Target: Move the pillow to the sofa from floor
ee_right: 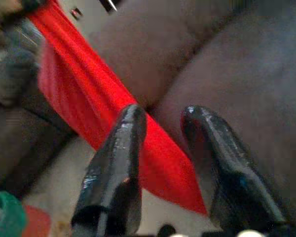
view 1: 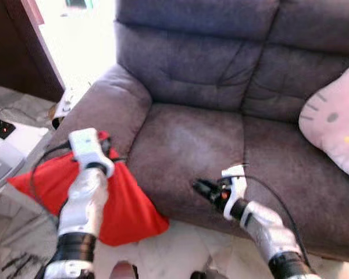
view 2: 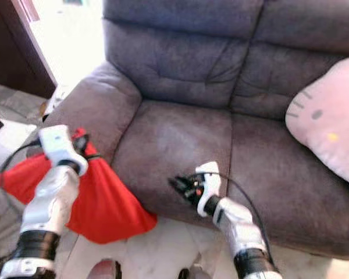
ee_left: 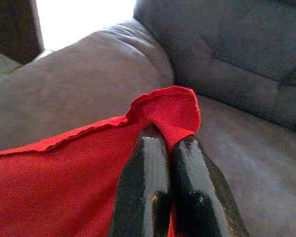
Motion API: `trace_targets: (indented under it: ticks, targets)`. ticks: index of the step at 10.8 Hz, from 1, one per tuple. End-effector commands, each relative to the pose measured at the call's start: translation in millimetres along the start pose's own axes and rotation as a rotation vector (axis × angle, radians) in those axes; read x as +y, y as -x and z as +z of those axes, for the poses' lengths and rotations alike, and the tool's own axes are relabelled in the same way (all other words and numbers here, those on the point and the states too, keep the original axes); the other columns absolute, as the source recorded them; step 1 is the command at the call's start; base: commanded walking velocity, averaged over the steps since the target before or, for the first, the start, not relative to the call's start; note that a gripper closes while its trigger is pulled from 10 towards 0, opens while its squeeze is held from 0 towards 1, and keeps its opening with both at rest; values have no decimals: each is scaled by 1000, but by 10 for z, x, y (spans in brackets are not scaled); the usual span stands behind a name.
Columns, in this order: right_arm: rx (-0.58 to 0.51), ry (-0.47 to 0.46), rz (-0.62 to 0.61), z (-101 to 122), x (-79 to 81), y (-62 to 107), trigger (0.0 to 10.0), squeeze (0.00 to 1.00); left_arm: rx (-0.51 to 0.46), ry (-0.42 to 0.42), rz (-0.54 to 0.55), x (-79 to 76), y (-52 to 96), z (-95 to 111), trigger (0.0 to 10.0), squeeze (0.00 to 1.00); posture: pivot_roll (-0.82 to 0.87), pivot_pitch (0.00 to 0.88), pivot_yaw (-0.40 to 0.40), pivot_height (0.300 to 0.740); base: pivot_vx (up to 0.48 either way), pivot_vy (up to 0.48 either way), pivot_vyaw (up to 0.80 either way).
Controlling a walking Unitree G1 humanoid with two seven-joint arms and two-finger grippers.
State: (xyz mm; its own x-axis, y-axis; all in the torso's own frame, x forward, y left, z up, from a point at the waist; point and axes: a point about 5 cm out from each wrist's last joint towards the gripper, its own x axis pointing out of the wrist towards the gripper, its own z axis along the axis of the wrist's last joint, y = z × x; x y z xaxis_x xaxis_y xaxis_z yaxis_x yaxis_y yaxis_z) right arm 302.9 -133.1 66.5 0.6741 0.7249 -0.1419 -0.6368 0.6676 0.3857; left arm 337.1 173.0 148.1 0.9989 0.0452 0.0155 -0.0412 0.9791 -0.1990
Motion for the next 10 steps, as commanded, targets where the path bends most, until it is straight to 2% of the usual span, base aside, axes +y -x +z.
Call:
trace_targets:
  ticks: [1,2,3,5,6,8,9,10]
  targets:
    - [-62,14,18,226,35,3,10000,1000,-179,-12,-117,-311,-45,461,10000,0,119,183,-36,703,0,0,0]
    - [-87,7,23,318,56,-8,10000,1000,-178,-10,-126,-353,-45,467,10000,0,115,180,-38,703,0,0,0]
    - [-121,14,133,484,240,-28,10000,1000,-175,-5,-147,-443,-35,478,10000,0,116,175,-41,703,0,0,0]
    - [-118,51,243,577,461,-38,10000,1000,-191,11,-184,-578,-17,548,10000,0,118,169,-50,703,0,0,0]
    - [-98,57,242,574,510,-39,10000,0,-194,18,-207,-652,-14,583,10000,0,116,164,-54,703,0,0,0]
    - [-63,59,290,559,601,-5,10000,0,-214,23,-229,-731,-38,672,10000,0,115,162,-58,703,0,0,0]
    - [-9,57,265,474,576,2,10000,16,-219,30,-244,-759,-70,720,10000,0,116,168,-65,703,0,0,0]
    - [27,18,232,407,569,-15,10000,1000,-176,31,-264,-788,-93,656,10000,0,114,172,-68,703,0,0,0]
